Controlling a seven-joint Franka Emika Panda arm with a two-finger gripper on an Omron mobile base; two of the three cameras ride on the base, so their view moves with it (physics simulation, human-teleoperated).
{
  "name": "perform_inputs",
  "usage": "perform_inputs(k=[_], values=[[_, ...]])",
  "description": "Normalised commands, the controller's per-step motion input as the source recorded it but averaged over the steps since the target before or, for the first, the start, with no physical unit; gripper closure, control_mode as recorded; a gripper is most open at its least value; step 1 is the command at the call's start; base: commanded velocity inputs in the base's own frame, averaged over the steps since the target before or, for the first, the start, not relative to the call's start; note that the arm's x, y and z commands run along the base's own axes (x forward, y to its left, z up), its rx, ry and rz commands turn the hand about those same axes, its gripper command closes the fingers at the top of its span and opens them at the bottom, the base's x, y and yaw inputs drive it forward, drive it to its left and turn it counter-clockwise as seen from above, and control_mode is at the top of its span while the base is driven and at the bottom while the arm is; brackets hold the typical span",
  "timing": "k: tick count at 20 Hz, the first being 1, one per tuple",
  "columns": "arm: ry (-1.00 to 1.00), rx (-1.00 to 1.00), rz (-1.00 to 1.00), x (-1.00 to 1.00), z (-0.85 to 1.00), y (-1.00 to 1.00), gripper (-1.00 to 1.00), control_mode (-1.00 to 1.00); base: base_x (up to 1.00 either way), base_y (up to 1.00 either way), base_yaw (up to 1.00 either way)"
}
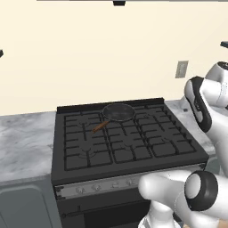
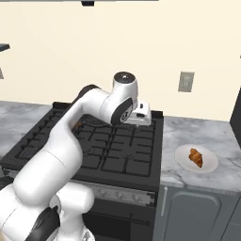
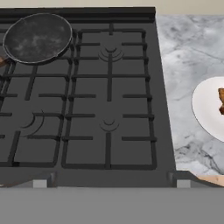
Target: Pick the croissant and place it on the pan. Then turn on the stove to warm the croissant.
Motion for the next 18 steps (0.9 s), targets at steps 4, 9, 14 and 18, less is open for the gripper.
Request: perform_inputs(k=[4,9,14,18], values=[[0.00,0.00,-0.02,0.08,-0.12,-0.50,-1.00,-1.00,0.00,0.00,0.00],[0.01,0.00,0.00,0.23,-0.18,-0.47,-1.00,-1.00,0.00,0.00,0.00],[0.06,0.00,-0.01,0.39,-0.18,-0.36,-1.00,-1.00,0.00,0.00,0.00],[0.02,0.00,0.00,0.36,-0.18,-0.33,-1.00,-1.00,0.00,0.00,0.00]])
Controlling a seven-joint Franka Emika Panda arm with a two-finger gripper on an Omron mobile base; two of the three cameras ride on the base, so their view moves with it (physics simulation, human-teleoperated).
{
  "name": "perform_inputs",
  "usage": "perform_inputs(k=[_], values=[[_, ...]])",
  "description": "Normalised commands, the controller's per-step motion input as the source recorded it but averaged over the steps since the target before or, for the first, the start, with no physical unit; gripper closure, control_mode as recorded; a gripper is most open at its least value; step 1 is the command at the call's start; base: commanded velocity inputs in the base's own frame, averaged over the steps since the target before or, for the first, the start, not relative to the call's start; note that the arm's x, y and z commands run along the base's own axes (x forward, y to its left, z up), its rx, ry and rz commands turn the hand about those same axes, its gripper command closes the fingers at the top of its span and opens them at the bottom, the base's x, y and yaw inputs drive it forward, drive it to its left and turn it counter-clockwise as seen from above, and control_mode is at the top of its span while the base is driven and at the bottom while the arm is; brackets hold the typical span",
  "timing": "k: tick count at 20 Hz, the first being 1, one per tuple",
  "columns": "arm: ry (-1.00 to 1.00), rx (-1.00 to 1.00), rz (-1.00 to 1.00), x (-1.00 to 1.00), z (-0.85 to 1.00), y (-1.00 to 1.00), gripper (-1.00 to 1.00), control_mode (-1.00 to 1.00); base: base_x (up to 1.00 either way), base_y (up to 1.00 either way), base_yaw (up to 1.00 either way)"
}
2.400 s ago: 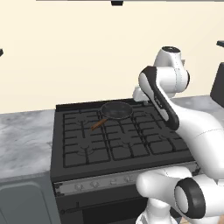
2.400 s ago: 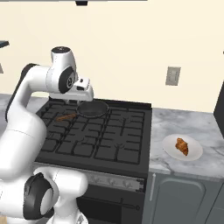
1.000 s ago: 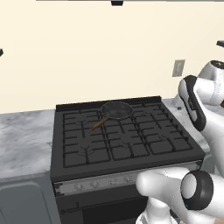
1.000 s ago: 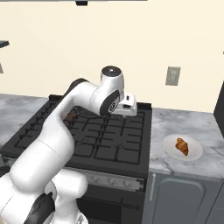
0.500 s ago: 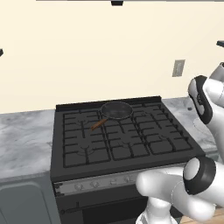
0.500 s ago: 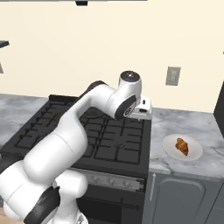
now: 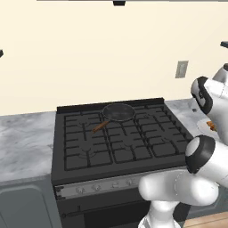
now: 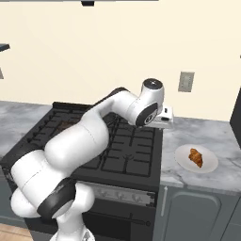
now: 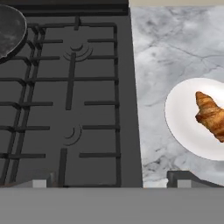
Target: Pick the croissant and place it on the pan. Then turn on the stove to warm the croissant.
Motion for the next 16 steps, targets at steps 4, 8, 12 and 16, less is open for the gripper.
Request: perform_inputs(k=[4,8,12,16], values=[[0.00,-0.02,0.00,0.28,-0.16,-0.31,-1.00,-1.00,0.00,0.00,0.00],[0.00,-0.02,-0.01,0.23,-0.13,-0.29,-1.00,-1.00,0.00,0.00,0.00],[0.00,-0.03,0.00,0.17,-0.11,-0.30,-1.00,-1.00,0.00,0.00,0.00],[-0.01,-0.04,0.00,0.15,-0.13,-0.30,-1.00,-1.00,0.00,0.00,0.00]])
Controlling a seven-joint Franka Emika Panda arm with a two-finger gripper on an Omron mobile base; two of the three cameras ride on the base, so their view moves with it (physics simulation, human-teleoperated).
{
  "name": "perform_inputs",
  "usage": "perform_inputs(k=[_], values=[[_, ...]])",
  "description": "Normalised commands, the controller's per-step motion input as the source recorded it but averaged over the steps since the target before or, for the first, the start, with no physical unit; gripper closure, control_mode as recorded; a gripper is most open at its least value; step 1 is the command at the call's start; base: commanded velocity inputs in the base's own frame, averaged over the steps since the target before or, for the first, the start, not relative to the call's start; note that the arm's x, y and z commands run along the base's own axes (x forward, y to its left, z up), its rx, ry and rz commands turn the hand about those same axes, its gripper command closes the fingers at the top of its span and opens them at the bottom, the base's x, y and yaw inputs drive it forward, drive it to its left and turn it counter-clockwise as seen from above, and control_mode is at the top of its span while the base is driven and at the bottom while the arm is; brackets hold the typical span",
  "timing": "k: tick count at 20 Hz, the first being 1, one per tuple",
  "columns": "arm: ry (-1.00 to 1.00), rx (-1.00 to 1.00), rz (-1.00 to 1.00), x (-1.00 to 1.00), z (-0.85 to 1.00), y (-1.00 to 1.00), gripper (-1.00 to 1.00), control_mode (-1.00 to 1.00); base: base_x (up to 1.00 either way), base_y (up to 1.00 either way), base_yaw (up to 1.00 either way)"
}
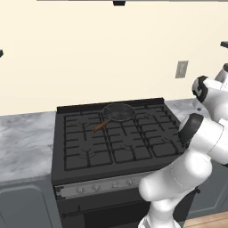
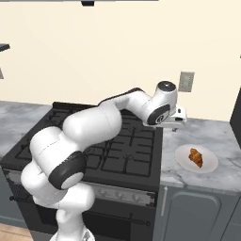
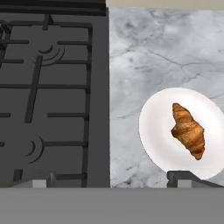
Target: Pick the croissant and place it on the pan. Then turn on the stove to warm the croissant.
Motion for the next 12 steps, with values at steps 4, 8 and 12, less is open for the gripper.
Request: perform_inputs(k=[4,8,12], values=[[-0.05,-0.08,0.00,0.13,-0.15,-0.28,-1.00,-1.00,0.00,0.00,0.00],[-0.05,-0.08,0.00,0.10,-0.19,-0.30,-1.00,-1.00,0.00,0.00,0.00],[-0.01,-0.06,0.00,0.02,-0.27,-0.36,-1.00,-1.00,0.00,0.00,0.00]])
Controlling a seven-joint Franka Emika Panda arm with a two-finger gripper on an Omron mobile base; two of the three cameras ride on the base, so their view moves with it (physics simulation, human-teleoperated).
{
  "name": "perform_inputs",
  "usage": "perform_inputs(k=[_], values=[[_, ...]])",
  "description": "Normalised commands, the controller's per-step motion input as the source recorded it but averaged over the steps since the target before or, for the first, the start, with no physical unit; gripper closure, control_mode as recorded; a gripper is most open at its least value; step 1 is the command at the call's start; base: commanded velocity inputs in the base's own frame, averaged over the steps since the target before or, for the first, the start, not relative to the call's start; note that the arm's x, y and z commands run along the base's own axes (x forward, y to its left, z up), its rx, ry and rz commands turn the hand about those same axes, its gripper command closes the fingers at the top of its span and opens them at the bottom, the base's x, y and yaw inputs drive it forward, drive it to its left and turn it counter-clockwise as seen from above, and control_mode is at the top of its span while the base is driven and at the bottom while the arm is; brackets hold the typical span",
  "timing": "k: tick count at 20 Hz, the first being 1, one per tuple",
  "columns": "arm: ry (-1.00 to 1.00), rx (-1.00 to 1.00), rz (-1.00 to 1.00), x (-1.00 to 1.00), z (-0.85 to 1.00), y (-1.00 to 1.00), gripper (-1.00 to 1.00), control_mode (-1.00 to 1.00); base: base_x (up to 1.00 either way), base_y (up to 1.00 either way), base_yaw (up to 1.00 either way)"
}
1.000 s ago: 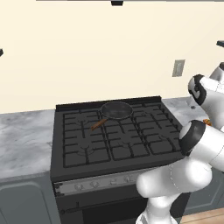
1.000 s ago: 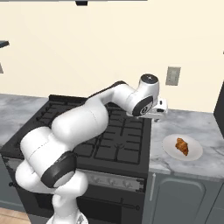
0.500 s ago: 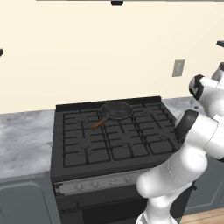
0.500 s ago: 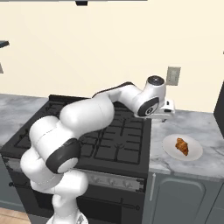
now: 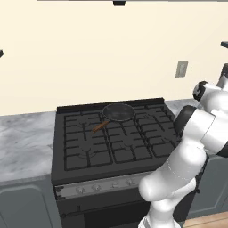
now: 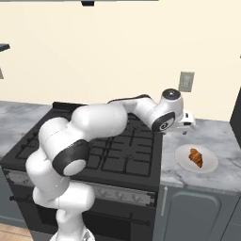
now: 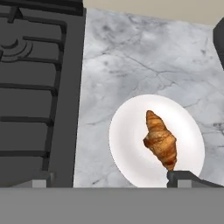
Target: Pick the croissant and place it on the pan. Then turn on the stove to warm the croissant.
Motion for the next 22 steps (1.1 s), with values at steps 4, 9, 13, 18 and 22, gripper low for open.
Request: perform_inputs(k=[4,9,13,18,22], values=[[0.00,-0.03,0.00,0.03,-0.25,-0.35,-1.00,-1.00,0.00,0.00,0.00],[0.03,0.00,0.00,0.01,-0.25,-0.40,-1.00,-1.00,0.00,0.00,0.00],[0.05,0.00,0.00,0.01,-0.21,-0.37,-1.00,-1.00,0.00,0.00,0.00],[0.07,0.00,0.00,0.04,-0.16,-0.33,-1.00,-1.00,0.00,0.00,0.00],[0.08,0.00,0.00,0.06,-0.12,-0.21,-1.00,-1.00,0.00,0.00,0.00]])
